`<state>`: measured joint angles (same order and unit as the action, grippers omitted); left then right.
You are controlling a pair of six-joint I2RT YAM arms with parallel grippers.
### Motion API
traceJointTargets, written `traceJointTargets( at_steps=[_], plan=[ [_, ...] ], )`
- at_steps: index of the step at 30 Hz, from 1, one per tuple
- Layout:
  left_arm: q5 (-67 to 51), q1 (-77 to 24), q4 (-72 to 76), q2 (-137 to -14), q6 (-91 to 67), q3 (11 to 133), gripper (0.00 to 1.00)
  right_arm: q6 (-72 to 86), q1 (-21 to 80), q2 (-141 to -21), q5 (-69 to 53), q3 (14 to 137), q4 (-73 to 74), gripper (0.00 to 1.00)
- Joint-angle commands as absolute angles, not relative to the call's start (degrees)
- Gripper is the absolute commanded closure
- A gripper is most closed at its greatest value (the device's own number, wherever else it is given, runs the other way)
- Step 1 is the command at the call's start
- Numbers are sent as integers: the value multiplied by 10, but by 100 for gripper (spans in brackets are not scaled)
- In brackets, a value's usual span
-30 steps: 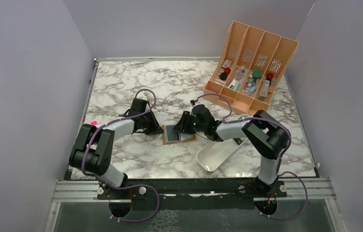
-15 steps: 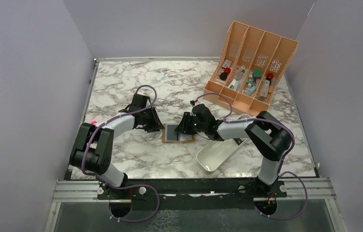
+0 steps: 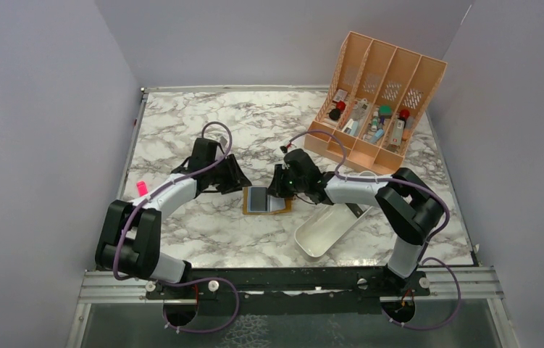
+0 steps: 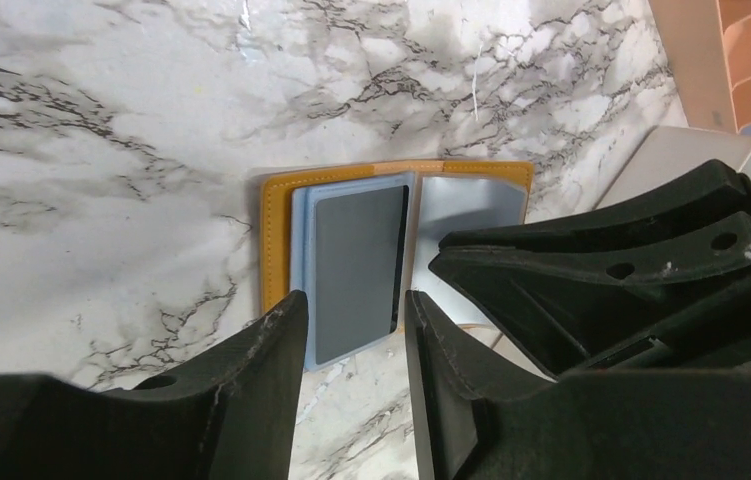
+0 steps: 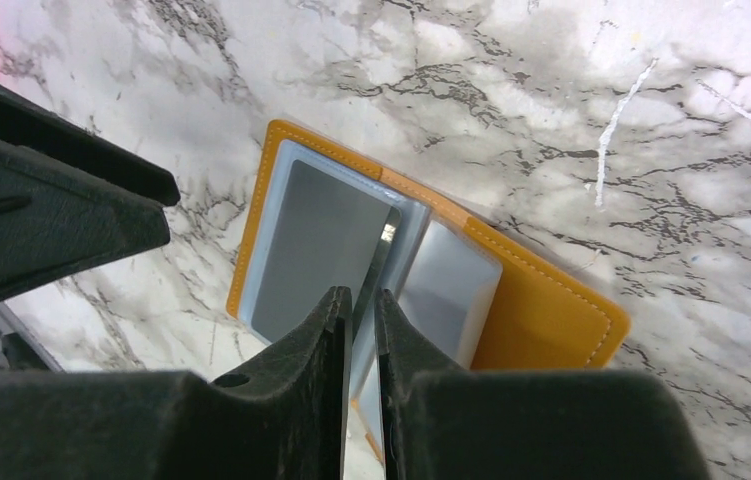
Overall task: Put the credit cards into the card holder
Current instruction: Insert the credit card into the card holder, then turn over the card slot in the card holder.
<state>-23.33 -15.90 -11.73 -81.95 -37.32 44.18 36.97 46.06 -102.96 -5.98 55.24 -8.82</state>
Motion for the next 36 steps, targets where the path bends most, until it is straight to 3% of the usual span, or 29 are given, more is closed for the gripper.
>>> traceJointTargets(
  at_steps=[1, 15, 36],
  plan=[
    [-277, -166, -68, -827, -379, 420, 55, 341, 464, -1044, -35, 566, -74, 82],
    [-268, -184, -34, -859, -372, 405, 50, 384, 463, -1098, -67, 520, -125, 90],
    [-294, -211, 9, -858, -404, 403, 50, 388, 463, -1092, -79, 518, -133, 90]
  ],
)
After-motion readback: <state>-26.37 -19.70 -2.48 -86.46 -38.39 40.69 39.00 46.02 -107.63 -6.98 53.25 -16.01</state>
